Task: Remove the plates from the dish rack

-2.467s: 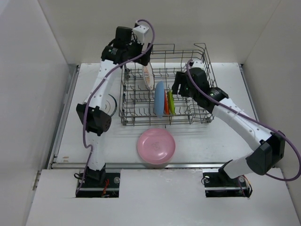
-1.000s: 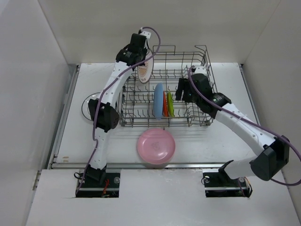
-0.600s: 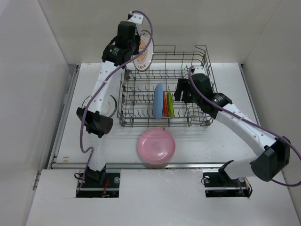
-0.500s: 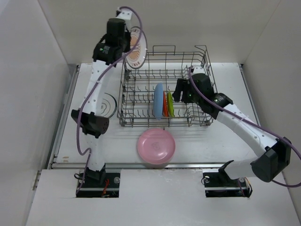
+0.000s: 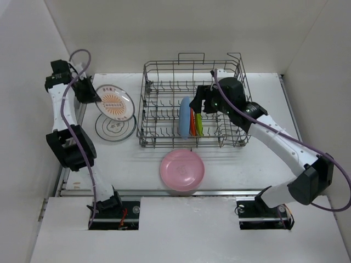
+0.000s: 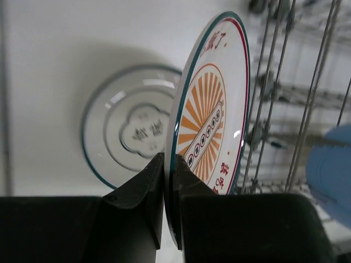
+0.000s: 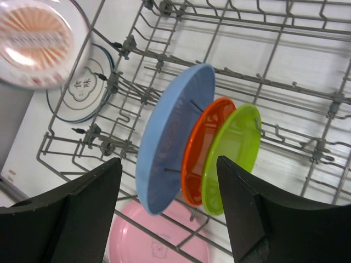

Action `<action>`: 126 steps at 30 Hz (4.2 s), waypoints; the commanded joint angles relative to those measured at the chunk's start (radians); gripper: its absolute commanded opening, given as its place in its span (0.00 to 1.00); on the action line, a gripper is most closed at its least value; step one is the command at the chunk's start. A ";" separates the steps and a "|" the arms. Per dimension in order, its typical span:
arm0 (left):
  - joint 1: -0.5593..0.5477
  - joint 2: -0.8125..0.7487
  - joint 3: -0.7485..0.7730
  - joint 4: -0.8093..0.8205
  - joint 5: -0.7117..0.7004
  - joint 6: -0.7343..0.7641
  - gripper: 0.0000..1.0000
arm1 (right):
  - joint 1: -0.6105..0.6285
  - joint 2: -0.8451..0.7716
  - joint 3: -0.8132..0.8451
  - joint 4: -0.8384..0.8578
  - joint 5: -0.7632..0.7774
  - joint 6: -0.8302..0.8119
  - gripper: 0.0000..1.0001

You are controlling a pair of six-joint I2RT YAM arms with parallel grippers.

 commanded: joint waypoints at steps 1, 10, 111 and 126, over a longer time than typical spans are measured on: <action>0.008 -0.044 -0.171 -0.015 0.206 0.110 0.00 | 0.005 0.041 0.072 0.038 -0.046 -0.002 0.76; 0.056 -0.032 -0.408 0.173 0.080 0.135 0.00 | 0.005 0.055 0.054 0.060 -0.055 0.021 0.76; -0.466 0.193 0.211 -0.286 0.091 0.265 0.89 | 0.158 0.224 0.311 0.139 0.355 -0.149 0.00; -0.509 0.374 0.283 -0.274 -0.074 0.156 0.00 | 0.158 0.227 0.347 0.126 0.413 -0.120 0.00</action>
